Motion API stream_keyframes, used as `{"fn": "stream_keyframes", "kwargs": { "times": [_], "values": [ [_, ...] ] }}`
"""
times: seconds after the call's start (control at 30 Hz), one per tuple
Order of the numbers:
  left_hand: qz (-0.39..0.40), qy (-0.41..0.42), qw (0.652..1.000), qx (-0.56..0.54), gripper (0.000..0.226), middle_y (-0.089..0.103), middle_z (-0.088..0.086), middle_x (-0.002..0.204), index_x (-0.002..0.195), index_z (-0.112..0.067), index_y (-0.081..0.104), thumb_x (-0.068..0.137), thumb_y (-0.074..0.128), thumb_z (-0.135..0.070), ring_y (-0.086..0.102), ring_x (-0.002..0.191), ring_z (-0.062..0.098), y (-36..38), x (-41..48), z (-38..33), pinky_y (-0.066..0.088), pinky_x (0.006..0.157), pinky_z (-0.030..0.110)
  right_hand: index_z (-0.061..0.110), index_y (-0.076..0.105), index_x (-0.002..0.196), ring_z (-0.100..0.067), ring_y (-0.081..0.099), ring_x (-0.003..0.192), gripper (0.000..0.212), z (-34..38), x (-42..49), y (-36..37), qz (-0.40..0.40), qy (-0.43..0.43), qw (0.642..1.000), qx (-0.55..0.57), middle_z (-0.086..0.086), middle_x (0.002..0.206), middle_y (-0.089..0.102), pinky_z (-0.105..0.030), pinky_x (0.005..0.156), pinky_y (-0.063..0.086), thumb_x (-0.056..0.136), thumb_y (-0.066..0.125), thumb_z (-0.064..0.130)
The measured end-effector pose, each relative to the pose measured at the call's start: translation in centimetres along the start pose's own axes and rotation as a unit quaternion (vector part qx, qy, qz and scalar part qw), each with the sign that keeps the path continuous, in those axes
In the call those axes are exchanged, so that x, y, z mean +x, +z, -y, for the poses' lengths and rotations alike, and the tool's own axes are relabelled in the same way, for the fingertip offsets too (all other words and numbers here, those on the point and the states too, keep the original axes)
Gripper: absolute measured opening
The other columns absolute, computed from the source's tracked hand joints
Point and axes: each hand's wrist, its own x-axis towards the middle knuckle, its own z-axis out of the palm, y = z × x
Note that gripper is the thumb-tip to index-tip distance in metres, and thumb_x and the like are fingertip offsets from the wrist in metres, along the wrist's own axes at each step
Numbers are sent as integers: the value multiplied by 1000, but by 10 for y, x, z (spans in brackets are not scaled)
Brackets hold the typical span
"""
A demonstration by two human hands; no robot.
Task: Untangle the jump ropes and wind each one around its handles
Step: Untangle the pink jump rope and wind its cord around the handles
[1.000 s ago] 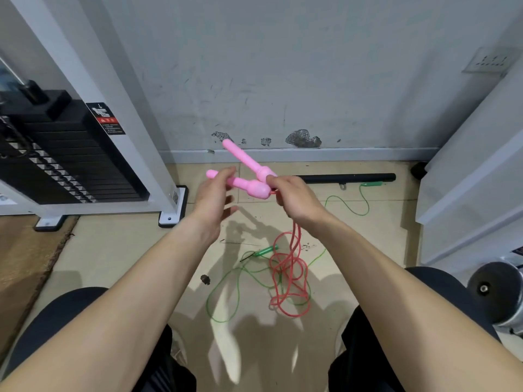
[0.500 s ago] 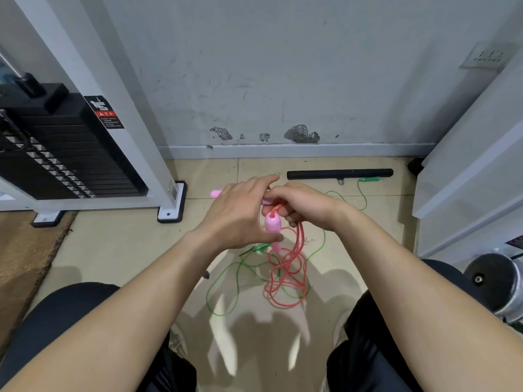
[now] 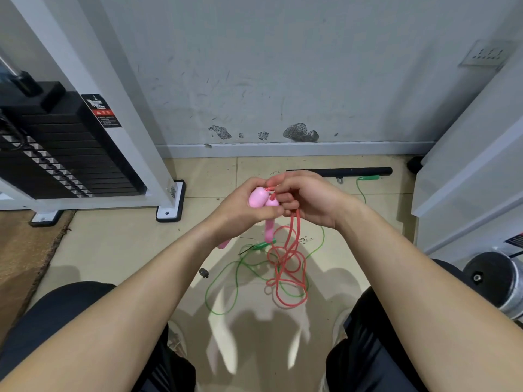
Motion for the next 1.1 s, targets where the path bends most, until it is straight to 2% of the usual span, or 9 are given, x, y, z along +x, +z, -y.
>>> {"fn": "stream_keyframes", "kwargs": {
  "times": [0.13, 0.27, 0.37, 0.53, 0.67, 0.8, 0.87, 0.97, 1.1],
  "values": [
    [1, -22, 1000, -23, 38, 52, 1, 76, 95, -16, 58, 94, 49, -53, 49, 61, 7, 0, 1, -4, 35, 57, 27, 9, 53, 106, -10, 22, 45, 20, 1, -2, -1, 9, 24, 997, 75, 3, 54, 31, -28, 54, 24, 92, 41, 1],
    [-6, -59, 995, -85, 27, 64, 1, 86, 110, -11, 66, 102, 50, -31, 59, 75, 14, 0, 0, -3, 42, 63, 30, 8, 56, 104, -13, 32, 46, 20, 1, -2, -2, -5, -3, 999, 39, 0, 54, 41, -26, 49, 31, 91, 43, 0],
    [30, -98, 982, -158, 32, 74, 7, 113, 116, -6, 69, 102, 45, -22, 69, 107, 26, 1, -2, -5, 50, 95, 50, 7, 58, 103, -14, 34, 47, 22, -1, -1, 1, -17, -30, 999, 9, -1, 52, 43, -27, 50, 28, 89, 45, -5],
    [67, -146, 967, -199, 35, 73, 4, 117, 99, -19, 77, 97, 42, -25, 64, 110, 26, -3, -4, -8, 40, 109, 56, 11, 60, 103, -13, 39, 50, 19, -1, -2, 2, -1, -66, 994, -89, -1, 55, 49, -23, 51, 34, 93, 54, -4],
    [91, -187, 957, -205, 35, 70, 12, 123, 118, -11, 67, 95, 43, -22, 62, 109, 28, -8, -3, -3, 39, 111, 52, 8, 58, 100, -14, 46, 48, 14, -2, -2, 0, -1, -99, 973, -206, -1, 54, 58, -23, 48, 38, 92, 64, -1],
    [102, -177, 961, -187, 32, 70, 19, 111, 117, -5, 63, 95, 40, -12, 68, 92, 21, -8, -2, -2, 50, 80, 27, 21, 62, 79, -10, 53, 54, 26, -4, 2, -9, -74, -109, 892, -432, 4, 63, 61, -28, 55, 39, 80, 81, 39],
    [106, -168, 965, -169, 33, 71, 21, 109, 111, -2, 66, 94, 38, -5, 69, 87, 18, -8, -2, -3, 47, 70, 27, 23, 60, 73, -9, 54, 61, 44, -3, 1, -13, -125, -89, 838, -524, 9, 65, 59, -30, 57, 39, 69, 81, 61],
    [96, -146, 973, -153, 38, 71, 26, 110, 109, 8, 69, 85, 39, 10, 69, 88, 18, -8, 0, 1, 47, 67, 22, 22, 58, 72, -10, 51, 62, 49, -3, -1, -12, -110, -70, 844, -521, 9, 65, 56, -30, 57, 36, 65, 84, 62],
    [104, -147, 980, -89, 53, 68, 25, 100, 109, -7, 76, 72, 44, 11, 49, 79, 22, -10, 1, 6, 39, 70, 28, 20, 55, 83, -9, 46, 60, 45, -8, -1, -6, -61, -70, 869, -485, 7, 68, 54, -29, 53, 31, 66, 92, 41]
  ]
}}
